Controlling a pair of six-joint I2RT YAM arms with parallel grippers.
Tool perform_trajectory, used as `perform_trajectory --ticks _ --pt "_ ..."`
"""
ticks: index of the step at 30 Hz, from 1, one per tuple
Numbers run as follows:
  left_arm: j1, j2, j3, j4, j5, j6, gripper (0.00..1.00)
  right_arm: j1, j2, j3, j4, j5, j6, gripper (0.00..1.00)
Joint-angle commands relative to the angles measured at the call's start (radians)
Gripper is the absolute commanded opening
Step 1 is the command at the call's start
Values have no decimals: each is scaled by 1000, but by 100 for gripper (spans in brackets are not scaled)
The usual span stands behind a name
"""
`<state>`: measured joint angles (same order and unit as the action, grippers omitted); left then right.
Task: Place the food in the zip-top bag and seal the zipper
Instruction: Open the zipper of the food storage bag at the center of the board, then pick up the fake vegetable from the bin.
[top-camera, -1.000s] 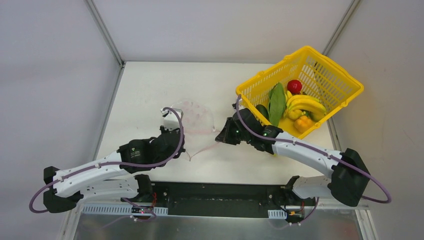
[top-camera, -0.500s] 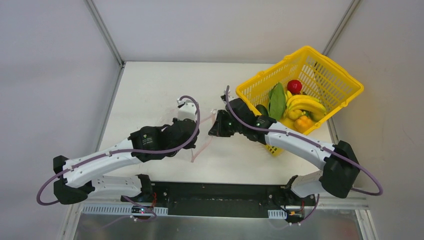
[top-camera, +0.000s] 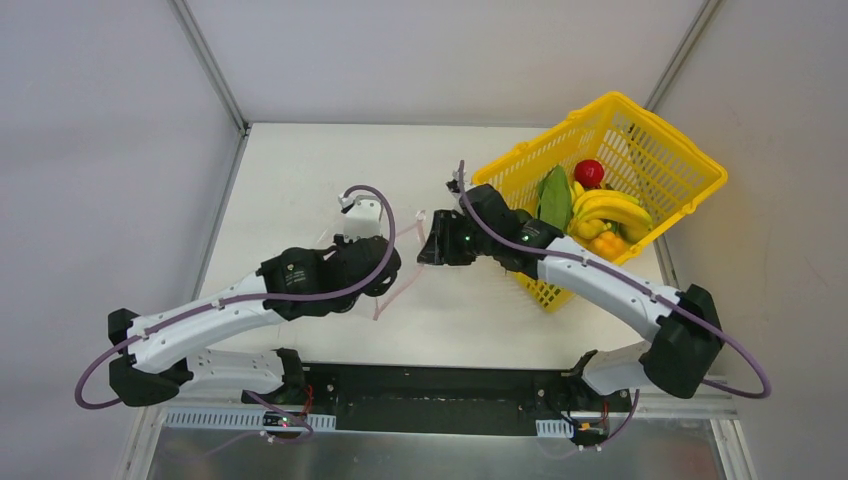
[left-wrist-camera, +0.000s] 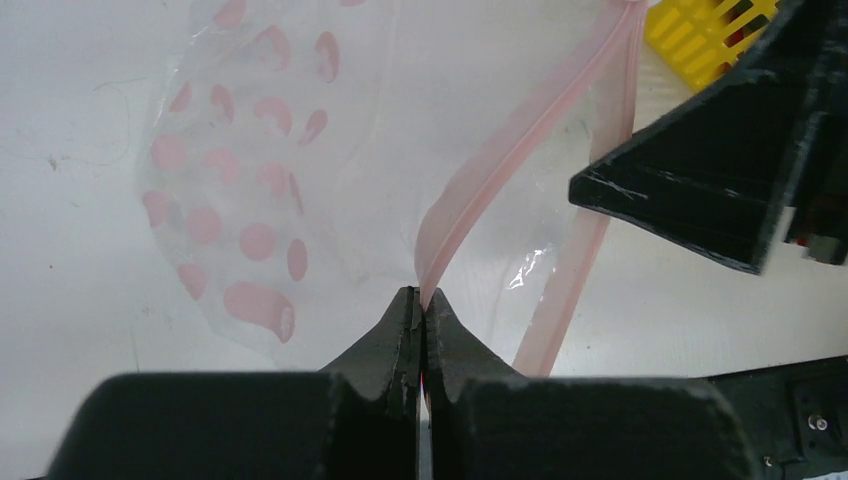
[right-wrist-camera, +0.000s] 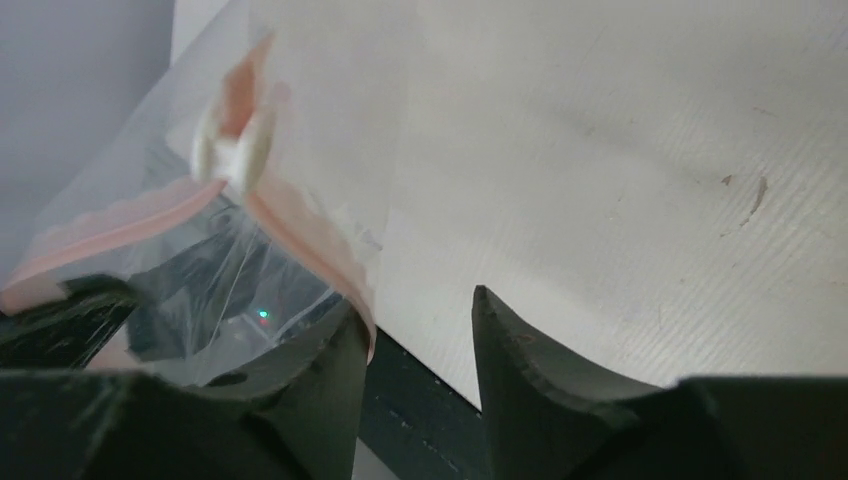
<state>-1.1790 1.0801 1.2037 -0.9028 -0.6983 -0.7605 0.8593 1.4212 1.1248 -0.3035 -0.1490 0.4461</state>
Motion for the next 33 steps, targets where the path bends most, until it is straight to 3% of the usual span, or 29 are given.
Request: perform_trajectory --ticks 1,5,10,15,18,22,27,33 --pt "-1 -35 -5 8 -64 -25 0 -9 -165 63 -31 -59 -58 50" --pt "10 -59 -33 33 -62 -23 0 -19 -266 95 -119 30 -110 56" --pt "16 -87 -68 60 -44 -20 0 -50 -364 130 -192 301 -183 64" --pt "18 -95 -89 88 -13 -4 0 -168 -387 200 -224 455 -245 68" --pt "18 -88 -93 100 2 9 0 -340 -345 229 -245 433 -267 69" --pt "18 -76 -94 115 28 25 0 -602 -212 253 -299 233 -272 79" --pt "19 -65 -98 137 60 36 0 -746 -33 267 -299 117 -222 91" --pt "21 -68 -118 144 79 40 0 -795 176 252 -308 210 -228 97"
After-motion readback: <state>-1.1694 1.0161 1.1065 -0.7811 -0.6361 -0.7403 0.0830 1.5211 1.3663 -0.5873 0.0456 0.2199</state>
